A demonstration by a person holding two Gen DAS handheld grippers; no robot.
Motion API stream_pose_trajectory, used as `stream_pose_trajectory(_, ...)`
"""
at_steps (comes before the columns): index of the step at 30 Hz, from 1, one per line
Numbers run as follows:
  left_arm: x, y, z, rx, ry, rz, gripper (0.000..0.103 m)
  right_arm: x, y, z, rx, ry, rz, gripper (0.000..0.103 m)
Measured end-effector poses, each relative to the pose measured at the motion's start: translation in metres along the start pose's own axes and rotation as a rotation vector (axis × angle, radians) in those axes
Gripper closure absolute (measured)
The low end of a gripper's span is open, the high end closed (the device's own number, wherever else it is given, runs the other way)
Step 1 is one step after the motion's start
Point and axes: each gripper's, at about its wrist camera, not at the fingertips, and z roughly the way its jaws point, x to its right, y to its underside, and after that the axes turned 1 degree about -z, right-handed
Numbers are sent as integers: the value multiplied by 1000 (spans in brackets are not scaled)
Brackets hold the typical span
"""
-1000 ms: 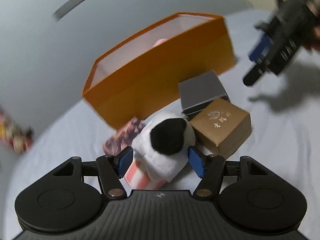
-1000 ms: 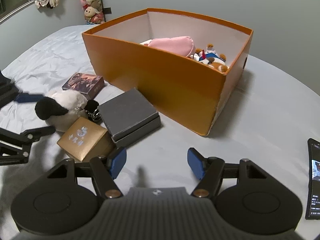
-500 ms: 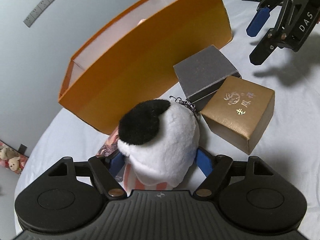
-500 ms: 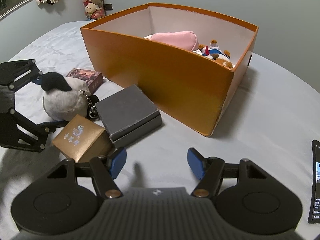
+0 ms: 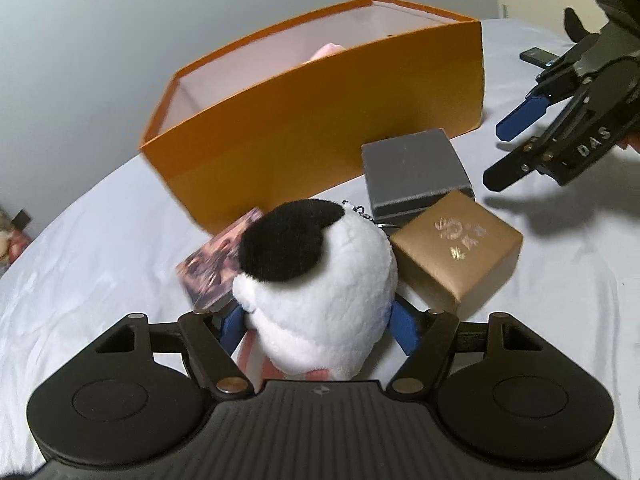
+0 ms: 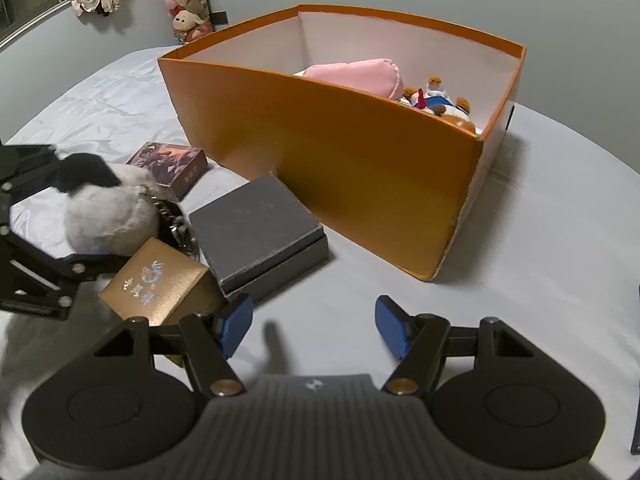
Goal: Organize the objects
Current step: 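Grasp the white-black plush with left gripper while right gripper grasps the grey box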
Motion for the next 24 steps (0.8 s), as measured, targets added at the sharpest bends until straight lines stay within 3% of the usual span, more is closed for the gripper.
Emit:
stream_pose_trajectory(3, 6, 6, -17, -13, -32, -41, 20, 1, -1, 4, -3, -23, 16, 33)
stream_pose_trajectory(9, 13, 21, -23, -19, -3, -146, 20, -6, -10, 9, 16, -57, 26, 33)
stream_pose_trajectory(16, 13, 38, -32, -2, 21, -378, 20, -16, -32, 14, 30, -92, 17, 28)
stream_pose_trajectory(21, 13, 40, -35, 4, 19, -390, 20, -31, -46, 33, -8, -62, -59, 26)
stream_pose_trajectory(24, 13, 39, -35, -1, 23, -391, 20, -32, -53, 41, -33, -91, -45, 22)
